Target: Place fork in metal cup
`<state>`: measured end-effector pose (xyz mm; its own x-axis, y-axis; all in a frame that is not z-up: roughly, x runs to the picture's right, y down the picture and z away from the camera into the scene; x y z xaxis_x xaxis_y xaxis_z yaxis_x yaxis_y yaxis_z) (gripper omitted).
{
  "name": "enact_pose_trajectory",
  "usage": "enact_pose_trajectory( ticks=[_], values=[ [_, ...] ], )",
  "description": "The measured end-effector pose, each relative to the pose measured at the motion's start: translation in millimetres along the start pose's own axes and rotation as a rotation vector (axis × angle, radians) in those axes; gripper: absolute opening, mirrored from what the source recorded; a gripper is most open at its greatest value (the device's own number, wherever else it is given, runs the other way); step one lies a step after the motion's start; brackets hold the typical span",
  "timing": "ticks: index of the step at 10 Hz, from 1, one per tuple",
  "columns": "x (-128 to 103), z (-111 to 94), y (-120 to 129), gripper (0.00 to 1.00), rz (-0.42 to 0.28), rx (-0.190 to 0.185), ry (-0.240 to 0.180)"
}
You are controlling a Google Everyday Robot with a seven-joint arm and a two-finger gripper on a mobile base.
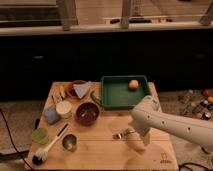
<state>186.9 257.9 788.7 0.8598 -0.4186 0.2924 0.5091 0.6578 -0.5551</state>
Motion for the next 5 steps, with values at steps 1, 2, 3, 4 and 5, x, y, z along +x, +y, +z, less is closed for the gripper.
enact_pose_trajectory(
  ticks=[1, 2, 3, 4, 5],
  values=[
    [-6.8, 3.9, -4.3, 0.80, 0.005, 0.001, -0.014],
    [-15.1, 7.9, -10.3, 0.80, 0.008, 0.006, -0.033],
    [-18.2, 10.1, -11.5, 0.80, 0.013, 0.006, -0.047],
    [-22.7, 11.9, -14.4, 0.80, 0.014, 0.007, -0.060],
    [-32.3, 11.4, -20.4, 0.80, 0.008, 0.014, -0.074]
  ],
)
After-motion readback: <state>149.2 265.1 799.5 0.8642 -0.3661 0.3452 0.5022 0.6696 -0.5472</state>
